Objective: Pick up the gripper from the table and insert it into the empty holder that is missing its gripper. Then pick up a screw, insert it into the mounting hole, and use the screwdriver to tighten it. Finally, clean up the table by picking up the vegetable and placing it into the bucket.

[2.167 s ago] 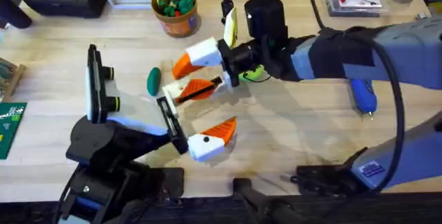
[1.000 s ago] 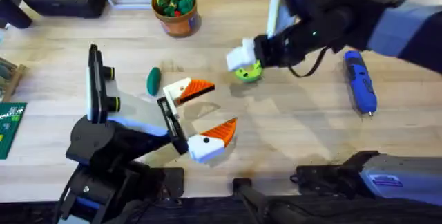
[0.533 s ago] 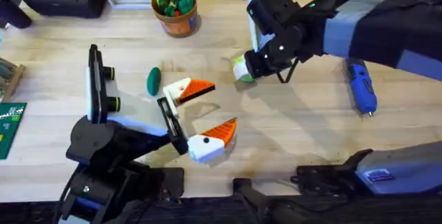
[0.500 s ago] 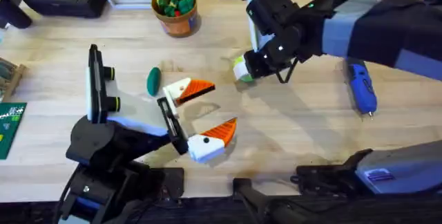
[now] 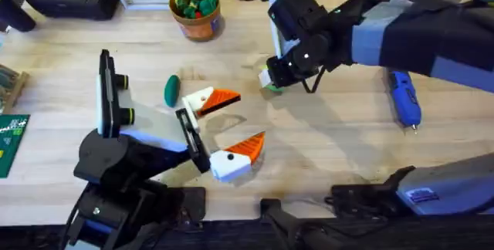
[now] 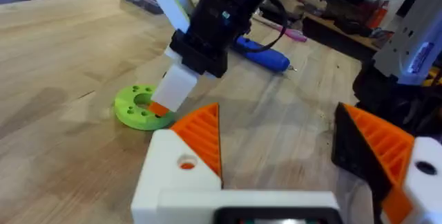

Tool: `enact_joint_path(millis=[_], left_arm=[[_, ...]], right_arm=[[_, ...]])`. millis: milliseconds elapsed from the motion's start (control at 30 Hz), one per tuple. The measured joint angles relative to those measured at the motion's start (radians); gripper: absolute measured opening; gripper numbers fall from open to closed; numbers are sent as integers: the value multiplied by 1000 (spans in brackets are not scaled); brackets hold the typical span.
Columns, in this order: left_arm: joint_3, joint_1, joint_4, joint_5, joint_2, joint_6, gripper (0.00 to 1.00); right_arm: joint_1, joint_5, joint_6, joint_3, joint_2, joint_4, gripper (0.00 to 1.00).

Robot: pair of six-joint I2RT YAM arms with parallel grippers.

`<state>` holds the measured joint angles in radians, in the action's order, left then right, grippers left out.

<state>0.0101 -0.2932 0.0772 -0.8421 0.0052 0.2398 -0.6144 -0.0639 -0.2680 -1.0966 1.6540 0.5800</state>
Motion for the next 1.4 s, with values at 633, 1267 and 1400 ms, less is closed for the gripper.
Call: enact_joint_path(millis=[633,1267,1400], left_arm=[[0,0,0,0,0,0,986],[0,0,0,0,0,-17,985],[0,0,0,0,0,-50,985]], right_arm=[[-19,-19,7,-3,30,-5,10],[9,-18,26,-180,-19,283,7],[8,-18,38,-294,-30,404,7]])
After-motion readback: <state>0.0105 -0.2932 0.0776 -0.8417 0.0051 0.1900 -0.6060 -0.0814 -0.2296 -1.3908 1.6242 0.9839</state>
